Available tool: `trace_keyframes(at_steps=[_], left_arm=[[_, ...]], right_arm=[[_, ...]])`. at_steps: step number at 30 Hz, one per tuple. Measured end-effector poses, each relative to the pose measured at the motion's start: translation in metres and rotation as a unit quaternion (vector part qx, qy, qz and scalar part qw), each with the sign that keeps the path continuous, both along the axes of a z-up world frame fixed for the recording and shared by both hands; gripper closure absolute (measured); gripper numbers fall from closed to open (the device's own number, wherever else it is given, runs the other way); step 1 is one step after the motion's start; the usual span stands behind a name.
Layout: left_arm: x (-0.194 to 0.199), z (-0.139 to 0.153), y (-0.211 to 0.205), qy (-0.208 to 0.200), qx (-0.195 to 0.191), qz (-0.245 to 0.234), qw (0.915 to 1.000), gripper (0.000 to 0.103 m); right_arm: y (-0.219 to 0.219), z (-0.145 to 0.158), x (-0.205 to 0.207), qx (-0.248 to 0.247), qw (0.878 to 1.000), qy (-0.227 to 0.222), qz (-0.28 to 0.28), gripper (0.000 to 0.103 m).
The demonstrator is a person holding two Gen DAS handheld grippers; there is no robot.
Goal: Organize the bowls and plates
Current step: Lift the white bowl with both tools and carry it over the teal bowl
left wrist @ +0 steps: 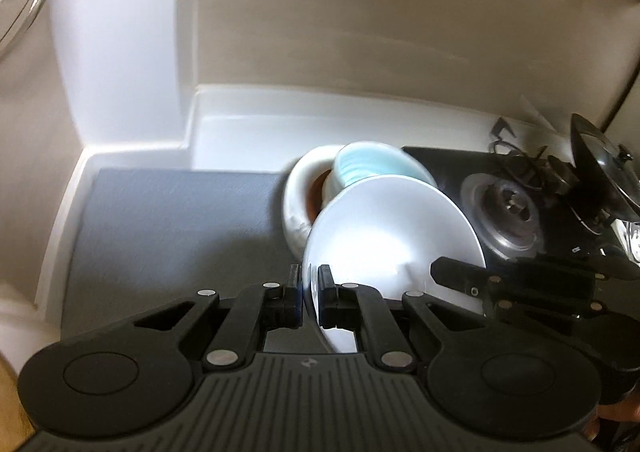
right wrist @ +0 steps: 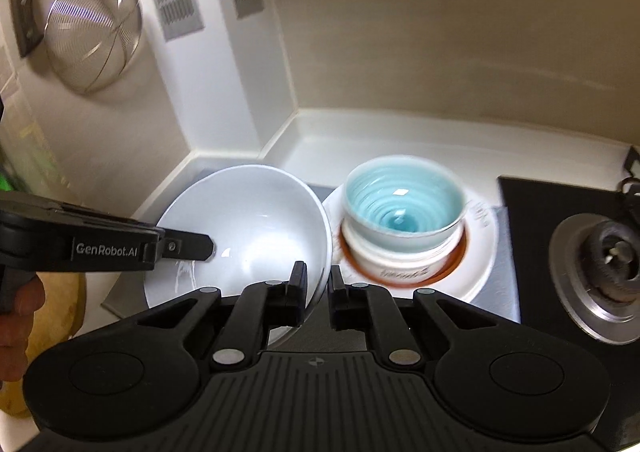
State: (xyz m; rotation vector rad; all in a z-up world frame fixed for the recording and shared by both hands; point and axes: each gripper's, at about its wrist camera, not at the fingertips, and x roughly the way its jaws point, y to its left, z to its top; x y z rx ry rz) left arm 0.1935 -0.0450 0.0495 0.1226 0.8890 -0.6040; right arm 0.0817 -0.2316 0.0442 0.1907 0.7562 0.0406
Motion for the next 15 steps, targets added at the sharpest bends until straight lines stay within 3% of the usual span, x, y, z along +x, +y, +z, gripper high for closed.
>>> trace_keyframes(at_steps=[7,15], left_arm=[[0.014,0.013,-0.039,-0.013,-0.005,-0.023,0.9996,0.096],[0.056,0.009,-0.088,-0.004,0.007,-0.033,0.9994,0.095]], right_arm=[[-0.031,0.014,0.007,-0.014,0.999,-0.025,-0.025,0.092],[-0.071,0.016,0.038,-0.015,0.999,-0.021,-0.046,0.093]])
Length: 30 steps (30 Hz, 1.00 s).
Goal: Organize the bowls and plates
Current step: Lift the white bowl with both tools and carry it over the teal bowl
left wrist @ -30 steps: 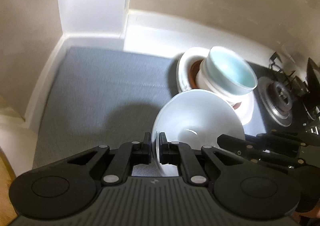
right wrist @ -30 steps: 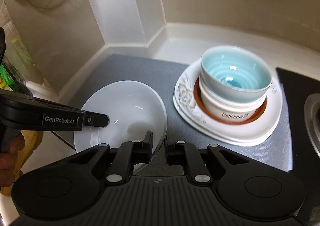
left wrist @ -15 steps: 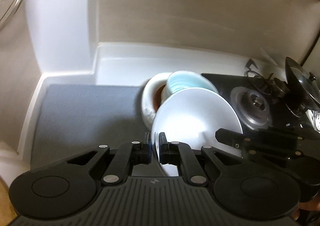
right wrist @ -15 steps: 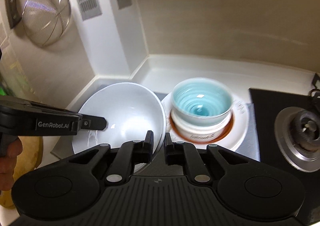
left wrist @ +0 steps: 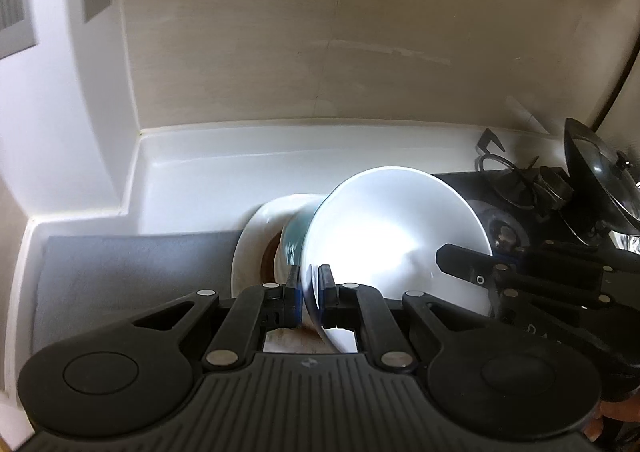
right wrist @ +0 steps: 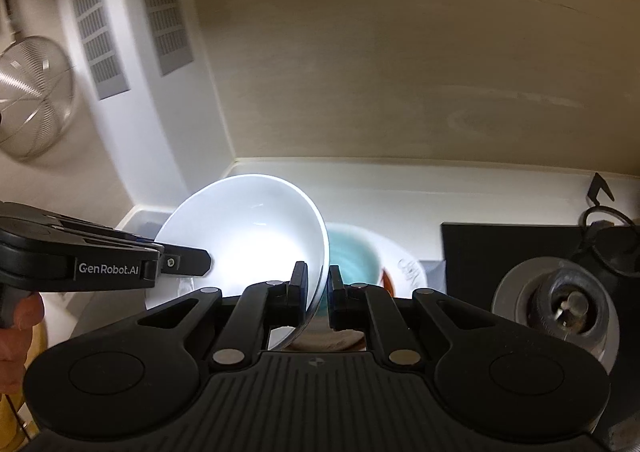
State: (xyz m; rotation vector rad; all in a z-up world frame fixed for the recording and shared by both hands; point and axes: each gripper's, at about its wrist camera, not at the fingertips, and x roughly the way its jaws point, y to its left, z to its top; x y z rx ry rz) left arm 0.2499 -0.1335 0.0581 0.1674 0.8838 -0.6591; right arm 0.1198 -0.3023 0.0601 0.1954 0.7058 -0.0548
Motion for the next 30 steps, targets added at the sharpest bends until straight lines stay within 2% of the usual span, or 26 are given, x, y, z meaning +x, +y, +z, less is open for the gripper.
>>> trace_keyframes(at_steps=[4,13,21,30], left_arm=[[0.02,-0.004,-0.023,-0.01,0.016,-0.004,0.9998,0.095],[0.052,-0.03,-0.047,0.013,0.046,0.003,0.9988,0.095],[0.058,-0.048,-0.053,0.022,0.068,0.0,0.9974,0.094],[0.054,-0.057,-0.056,0.019,0.078,-0.007,0.9967,0.094]], right_arm=[[-0.017,-0.004,0.02,0.0,1.0,0.006,-0.007,0.093],[-0.039,-0.028,0.058,0.019,0.999,0.041,-0.012,0.093],[-0.042,-0.05,0.07,0.02,0.998,0.064,-0.008,0.093],[-0.04,-0.057,0.073,0.01,0.998,0.069,-0.003,0.093]])
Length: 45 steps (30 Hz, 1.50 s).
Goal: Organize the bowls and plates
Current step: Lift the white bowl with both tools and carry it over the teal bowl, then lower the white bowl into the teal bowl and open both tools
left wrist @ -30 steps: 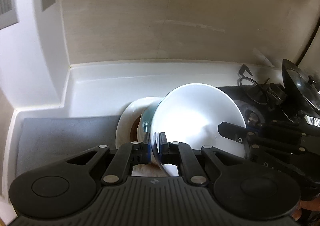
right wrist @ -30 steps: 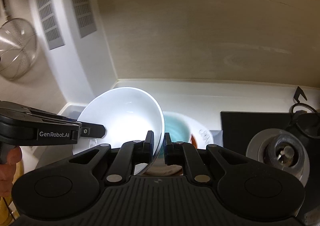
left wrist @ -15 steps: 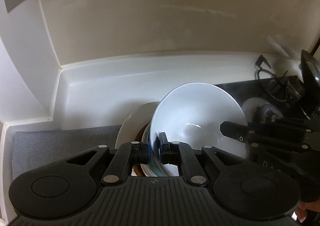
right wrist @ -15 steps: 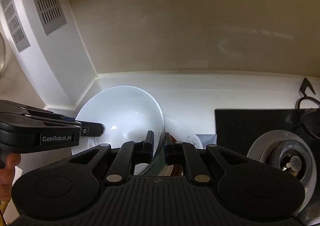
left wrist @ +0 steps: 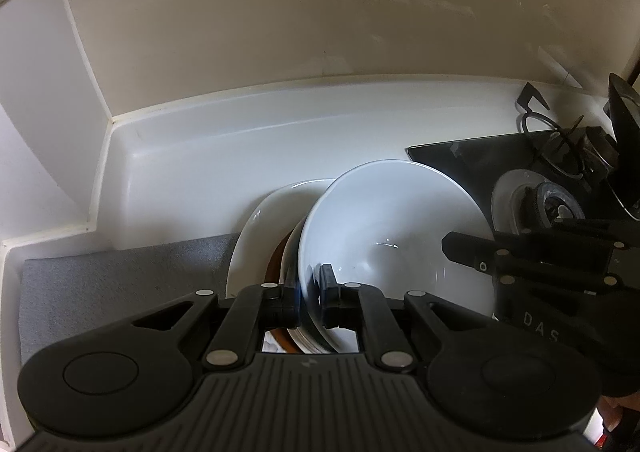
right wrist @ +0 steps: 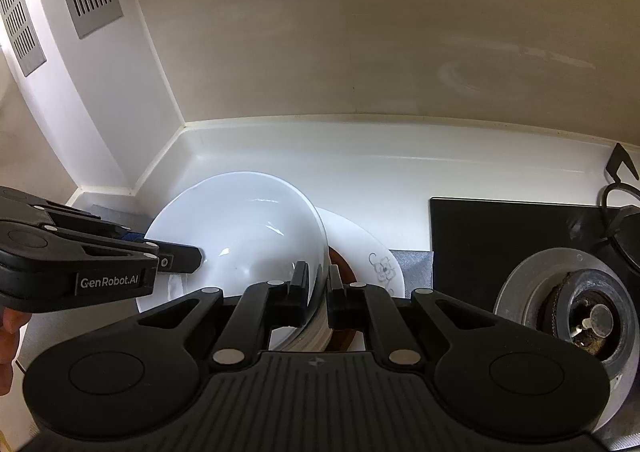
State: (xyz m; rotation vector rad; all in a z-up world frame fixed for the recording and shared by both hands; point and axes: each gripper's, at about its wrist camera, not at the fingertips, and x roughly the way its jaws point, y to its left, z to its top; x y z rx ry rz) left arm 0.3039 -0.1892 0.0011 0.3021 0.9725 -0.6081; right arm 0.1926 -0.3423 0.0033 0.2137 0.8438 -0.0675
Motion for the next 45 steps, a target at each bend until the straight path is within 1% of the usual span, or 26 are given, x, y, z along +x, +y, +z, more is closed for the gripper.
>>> trace_keyframes(at_steps=[5,15,19,21,23,24,26,28,30,32,33,34,36,37,39,42,45], left_arm=[[0.001,-0.002,0.0,0.003,-0.002,0.002,1.0,0.094],[0.008,-0.008,0.005,0.017,-0.03,0.015,0.9993,0.093],[0.006,-0.006,0.002,0.016,-0.027,0.017,0.9994,0.092],[0.004,-0.001,0.002,0.015,-0.028,0.016,0.9994,0.086],[0.002,0.006,0.002,0.013,-0.034,0.012,0.9993,0.073],[0.001,0.009,0.002,0.009,-0.035,0.01,0.9993,0.07],[-0.003,0.015,0.001,-0.018,-0.027,0.013,0.9994,0.046],[-0.004,0.02,0.002,-0.038,-0.027,0.016,0.9988,0.038],[-0.001,0.021,0.005,-0.036,-0.03,0.024,0.9986,0.031],[0.003,0.021,0.008,-0.04,-0.03,0.036,0.9981,0.014],[0.003,0.021,0.01,-0.045,-0.029,0.042,0.9977,0.013],[0.003,0.021,0.012,-0.046,-0.028,0.048,0.9974,0.013],[0.005,0.021,0.017,-0.04,-0.03,0.055,0.9972,0.006],[0.005,0.021,0.022,-0.041,-0.032,0.061,0.9968,0.0],[0.0,0.021,0.028,-0.053,-0.035,0.069,0.9956,0.0],[-0.01,0.018,0.035,-0.043,-0.034,0.064,0.9964,0.0],[-0.027,0.016,0.042,-0.037,-0.032,0.059,0.9971,0.0]], right_arm=[[0.002,-0.004,0.001,-0.008,1.0,-0.001,0.002,0.093],[0.002,-0.013,0.002,-0.012,1.0,-0.005,0.004,0.092],[0.001,-0.013,0.002,-0.011,1.0,-0.007,0.004,0.092],[0.001,-0.014,0.002,-0.011,1.0,-0.005,0.004,0.092],[0.001,-0.014,0.003,-0.011,1.0,-0.005,0.005,0.092],[0.001,-0.014,0.003,-0.012,1.0,-0.004,0.005,0.092],[0.001,-0.015,0.004,-0.011,1.0,-0.005,0.006,0.091],[0.002,-0.014,0.003,-0.015,1.0,-0.01,0.007,0.091],[0.002,-0.014,0.004,-0.019,1.0,-0.009,0.005,0.09],[0.001,-0.014,0.003,-0.019,1.0,-0.007,0.0,0.08],[0.0,-0.014,0.003,-0.019,1.0,-0.003,-0.006,0.068],[-0.001,-0.013,0.002,-0.017,1.0,-0.001,-0.012,0.053],[-0.003,-0.01,-0.003,-0.018,1.0,-0.004,-0.025,0.039],[-0.003,-0.008,-0.007,-0.023,0.999,-0.007,-0.026,0.034],[-0.001,-0.002,-0.017,-0.032,0.999,-0.015,-0.025,0.028],[0.006,0.006,-0.036,-0.039,0.998,-0.03,-0.024,0.018],[0.017,0.012,-0.058,-0.044,0.998,-0.047,-0.021,0.013]])
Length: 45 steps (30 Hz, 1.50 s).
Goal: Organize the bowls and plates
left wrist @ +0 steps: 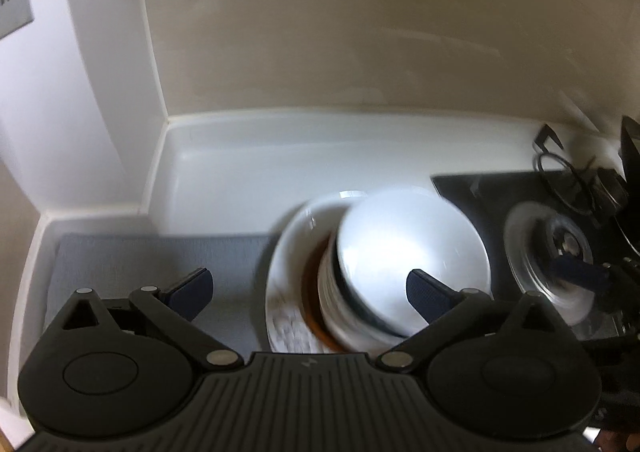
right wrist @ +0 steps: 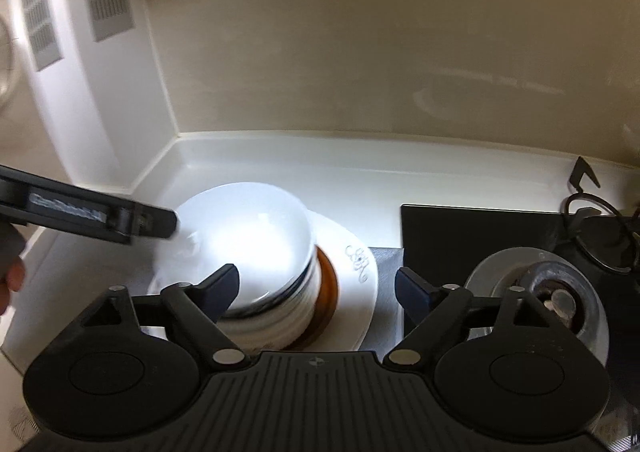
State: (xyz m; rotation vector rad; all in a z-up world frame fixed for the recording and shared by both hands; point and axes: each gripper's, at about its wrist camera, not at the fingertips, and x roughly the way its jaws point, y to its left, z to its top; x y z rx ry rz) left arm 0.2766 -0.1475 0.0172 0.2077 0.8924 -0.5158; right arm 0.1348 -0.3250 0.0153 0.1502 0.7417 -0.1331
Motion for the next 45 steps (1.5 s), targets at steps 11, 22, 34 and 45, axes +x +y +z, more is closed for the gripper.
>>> trace_keyframes(at_steps=[11,22,34,45], left_arm=[[-0.078,0.0,0.029,-0.014,0.017,0.0,0.9998,0.0],[-0.126,0.012,0.054,-0.031,0.0,-0.001,0.9995,0.0],[-0.17,0.021,0.062,-0.063,0.011,0.005,0.9979,0.0],[-0.189,0.028,0.03,-0.092,0.089,0.096,0.9872,0.0]], right_arm=[[0.042,0.007,-0.07,-0.002,1.0,-0.015,-0.017,0.008],[0.068,0.019,-0.117,-0.012,0.999,-0.028,-0.038,0.008],[0.088,0.027,-0.163,-0.039,0.997,-0.046,-0.049,0.008],[0.057,0.027,-0.172,-0.038,0.997,-0.064,0.013,0.006]])
